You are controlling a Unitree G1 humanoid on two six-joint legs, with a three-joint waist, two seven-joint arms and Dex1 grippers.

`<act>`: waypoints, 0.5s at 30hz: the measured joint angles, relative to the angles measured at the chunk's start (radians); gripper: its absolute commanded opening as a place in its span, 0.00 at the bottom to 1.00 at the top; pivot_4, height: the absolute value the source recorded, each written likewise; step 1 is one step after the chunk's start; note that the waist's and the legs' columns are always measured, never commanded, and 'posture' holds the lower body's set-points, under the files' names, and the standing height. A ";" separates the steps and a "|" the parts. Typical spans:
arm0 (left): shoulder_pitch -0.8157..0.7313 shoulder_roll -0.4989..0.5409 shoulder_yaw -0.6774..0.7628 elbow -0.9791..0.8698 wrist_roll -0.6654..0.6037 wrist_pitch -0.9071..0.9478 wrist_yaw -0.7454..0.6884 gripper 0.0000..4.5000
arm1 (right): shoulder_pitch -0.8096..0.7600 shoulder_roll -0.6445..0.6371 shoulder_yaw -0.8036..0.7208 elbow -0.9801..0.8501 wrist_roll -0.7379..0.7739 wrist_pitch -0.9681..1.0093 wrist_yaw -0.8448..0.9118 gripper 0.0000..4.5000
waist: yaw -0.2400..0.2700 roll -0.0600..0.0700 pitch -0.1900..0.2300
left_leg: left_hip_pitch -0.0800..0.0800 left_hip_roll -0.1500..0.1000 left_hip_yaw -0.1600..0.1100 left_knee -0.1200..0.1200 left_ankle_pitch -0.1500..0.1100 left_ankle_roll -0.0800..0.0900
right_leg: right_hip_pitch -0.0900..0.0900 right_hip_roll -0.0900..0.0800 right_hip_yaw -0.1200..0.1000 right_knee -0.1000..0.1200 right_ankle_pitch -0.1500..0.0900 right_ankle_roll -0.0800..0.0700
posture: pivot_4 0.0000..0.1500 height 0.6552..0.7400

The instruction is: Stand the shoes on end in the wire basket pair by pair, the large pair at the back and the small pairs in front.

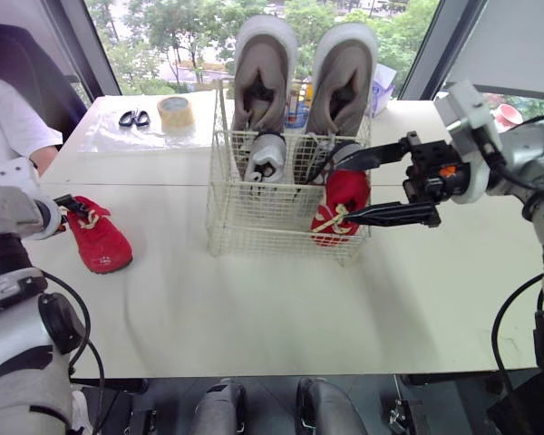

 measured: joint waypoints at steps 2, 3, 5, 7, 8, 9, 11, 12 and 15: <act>-0.020 0.017 -0.047 0.146 0.022 -0.096 -0.031 0.94 | 0.003 0.000 -0.014 -0.016 0.001 0.008 -0.015 1.00 | 0.000 0.000 0.000 | 0.000 0.000 0.000 0.000 0.000 0.000 | 0.000 0.000 0.000 0.000 0.000 0.000 | 1.00 1.00; -0.024 0.022 -0.070 0.207 0.033 -0.140 -0.049 0.89 | 0.007 -0.002 -0.021 -0.020 0.003 0.012 -0.022 1.00 | 0.000 0.000 0.000 | 0.001 0.000 0.001 0.000 0.000 0.000 | 0.000 0.000 0.000 0.000 0.000 0.000 | 1.00 1.00; -0.044 0.033 -0.104 0.309 0.049 -0.221 -0.091 0.76 | 0.023 -0.006 -0.031 -0.033 0.007 0.022 -0.037 1.00 | 0.002 0.000 0.000 | 0.001 0.000 0.001 0.000 0.000 0.000 | 0.001 0.000 0.000 0.000 0.000 0.000 | 1.00 1.00; -0.080 0.035 -0.139 0.385 0.058 -0.272 -0.130 0.54 | 0.039 -0.007 -0.042 -0.050 0.014 0.035 -0.053 1.00 | 0.006 0.000 -0.001 | 0.001 0.000 0.001 0.000 0.000 0.000 | 0.001 -0.001 0.000 0.000 0.000 0.000 | 1.00 1.00; -0.093 0.035 -0.153 0.410 0.061 -0.286 -0.143 0.42 | 0.044 -0.009 -0.050 -0.057 0.020 0.040 -0.059 1.00 | 0.005 0.000 -0.001 | 0.001 -0.001 0.001 0.000 0.000 0.000 | 0.001 -0.001 0.000 0.001 0.000 0.000 | 1.00 1.00; -0.105 0.033 -0.167 0.426 0.065 -0.294 -0.150 0.32 | 0.048 -0.013 -0.059 -0.067 0.025 0.044 -0.066 1.00 | 0.004 0.000 -0.001 | 0.002 -0.001 0.001 0.000 0.000 0.000 | 0.002 -0.001 0.000 0.001 0.000 0.000 | 1.00 1.00; -0.113 0.034 -0.184 0.438 0.079 -0.296 -0.151 0.07 | 0.054 -0.024 -0.070 -0.080 0.033 0.052 -0.078 1.00 | 0.000 0.000 -0.001 | 0.003 0.000 0.001 0.000 0.000 0.001 | 0.002 -0.001 0.001 0.001 0.000 0.000 | 1.00 1.00; -0.113 0.037 -0.191 0.440 0.082 -0.296 -0.151 0.01 | 0.063 -0.030 -0.082 -0.084 0.037 0.058 -0.083 1.00 | 0.000 0.000 -0.001 | 0.003 0.000 0.001 0.000 0.000 0.001 | 0.002 -0.001 0.001 0.002 0.000 0.000 | 1.00 1.00; -0.119 0.038 -0.193 0.445 0.084 -0.291 -0.145 0.01 | 0.066 -0.031 -0.087 -0.090 0.040 0.063 -0.093 1.00 | -0.001 0.000 -0.001 | 0.004 0.000 0.002 0.000 0.000 0.001 | 0.002 -0.001 0.001 0.004 0.000 0.001 | 1.00 1.00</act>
